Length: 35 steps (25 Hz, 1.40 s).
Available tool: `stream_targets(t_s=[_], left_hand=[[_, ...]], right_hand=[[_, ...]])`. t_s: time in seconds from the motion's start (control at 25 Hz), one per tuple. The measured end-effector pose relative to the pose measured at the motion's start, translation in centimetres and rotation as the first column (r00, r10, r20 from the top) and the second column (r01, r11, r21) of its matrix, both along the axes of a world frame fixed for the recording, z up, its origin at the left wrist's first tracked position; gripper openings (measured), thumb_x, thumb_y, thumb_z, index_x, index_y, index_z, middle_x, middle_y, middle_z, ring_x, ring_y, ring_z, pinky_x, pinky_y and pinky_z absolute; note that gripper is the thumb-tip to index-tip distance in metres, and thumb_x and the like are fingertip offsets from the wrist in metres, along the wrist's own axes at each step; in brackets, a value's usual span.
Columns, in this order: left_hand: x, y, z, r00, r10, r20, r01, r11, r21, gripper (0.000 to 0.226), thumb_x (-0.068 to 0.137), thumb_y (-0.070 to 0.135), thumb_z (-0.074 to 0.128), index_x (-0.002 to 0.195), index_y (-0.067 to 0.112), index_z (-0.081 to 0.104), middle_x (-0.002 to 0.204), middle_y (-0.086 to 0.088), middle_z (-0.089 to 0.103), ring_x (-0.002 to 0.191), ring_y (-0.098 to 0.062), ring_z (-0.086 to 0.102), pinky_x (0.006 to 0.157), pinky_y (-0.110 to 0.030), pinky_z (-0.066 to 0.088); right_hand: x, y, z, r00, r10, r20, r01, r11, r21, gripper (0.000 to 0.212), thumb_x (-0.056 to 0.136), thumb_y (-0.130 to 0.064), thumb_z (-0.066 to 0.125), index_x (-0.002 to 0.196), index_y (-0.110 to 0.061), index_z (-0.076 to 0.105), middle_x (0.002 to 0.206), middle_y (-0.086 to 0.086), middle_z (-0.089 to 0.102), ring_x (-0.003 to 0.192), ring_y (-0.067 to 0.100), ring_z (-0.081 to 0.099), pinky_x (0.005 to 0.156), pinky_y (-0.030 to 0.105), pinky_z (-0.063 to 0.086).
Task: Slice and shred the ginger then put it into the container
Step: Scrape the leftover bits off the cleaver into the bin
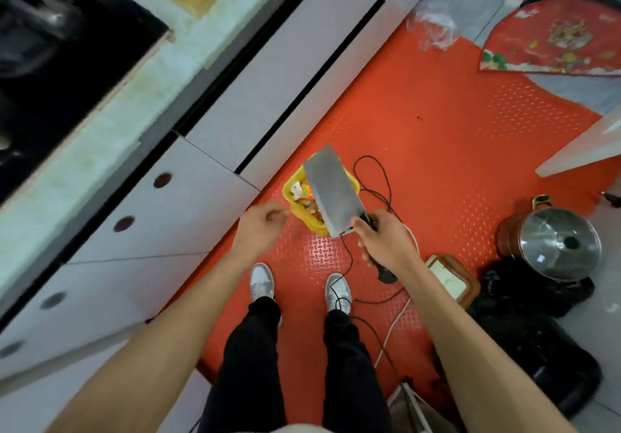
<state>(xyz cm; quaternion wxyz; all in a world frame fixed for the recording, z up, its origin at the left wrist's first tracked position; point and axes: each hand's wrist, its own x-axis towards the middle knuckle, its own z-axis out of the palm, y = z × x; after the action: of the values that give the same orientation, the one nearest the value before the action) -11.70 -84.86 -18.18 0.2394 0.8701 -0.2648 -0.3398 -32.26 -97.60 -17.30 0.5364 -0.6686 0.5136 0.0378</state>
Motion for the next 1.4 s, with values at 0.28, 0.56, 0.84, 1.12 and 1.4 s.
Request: stream_targets(t_s=[0.28,0.56,0.84,1.12,1.4], left_hand=[[-0.1,12.8,11.7,0.905,0.418,-0.077,-0.424,0.899,-0.109,0.009,0.096,0.026,0.063,0.095,0.030,0.071,0.095,0.008,0.072,0.087,-0.006,0.065,0.086,-0.029,0.052],[-0.6,26.1,19.7,0.569,0.816,-0.102,-0.793,0.512,-0.330,0.011,0.097,0.027,0.062,0.092,0.033,0.070,0.095,0.010,0.073,0.089,-0.006,0.068,0.084,-0.026,0.051],[-0.7,37.5,23.5,0.213,0.959,-0.190,-0.893,0.112,-0.436,0.009,0.094,0.029,0.066,0.096,0.024,0.074,0.093,0.005,0.074,0.092,-0.012,0.069,0.092,-0.037,0.054],[3.5,47.2,23.1,-0.006,0.959,-0.284,-0.869,-0.145,-0.473,0.012,0.095,0.024,0.064,0.091,0.029,0.074,0.086,0.007,0.075,0.089,-0.013,0.070,0.089,-0.040,0.054],[11.7,54.8,22.7,0.084,0.974,-0.209,-0.925,-0.002,-0.380,0.016,0.095,0.033,0.061,0.102,0.028,0.074,0.100,0.007,0.074,0.097,-0.010,0.067,0.085,-0.032,0.050]], right_hand=[[3.0,2.4,11.2,0.848,0.522,0.095,-0.524,0.852,0.002,0.023,0.097,-0.026,0.064,0.093,-0.005,0.054,0.072,0.021,0.066,0.043,0.016,0.057,0.043,0.030,0.047],[14.2,10.8,19.5,0.546,0.826,0.138,-0.813,0.562,-0.152,0.023,0.097,-0.035,0.062,0.090,-0.014,0.055,0.065,0.010,0.066,0.043,0.014,0.059,0.043,0.027,0.045],[22.4,22.1,24.5,0.373,0.902,0.218,-0.887,0.416,-0.200,0.019,0.097,-0.033,0.063,0.098,-0.015,0.058,0.069,0.008,0.068,0.050,0.020,0.062,0.045,0.031,0.051],[31.1,33.7,25.4,0.354,0.899,0.258,-0.892,0.407,-0.198,0.018,0.098,-0.029,0.061,0.094,-0.011,0.059,0.067,0.006,0.066,0.050,0.016,0.061,0.047,0.030,0.049],[40.8,41.8,22.5,0.455,0.861,0.229,-0.849,0.497,-0.181,0.029,0.100,-0.024,0.058,0.082,-0.002,0.055,0.057,0.006,0.058,0.047,0.020,0.051,0.053,0.034,0.045]])
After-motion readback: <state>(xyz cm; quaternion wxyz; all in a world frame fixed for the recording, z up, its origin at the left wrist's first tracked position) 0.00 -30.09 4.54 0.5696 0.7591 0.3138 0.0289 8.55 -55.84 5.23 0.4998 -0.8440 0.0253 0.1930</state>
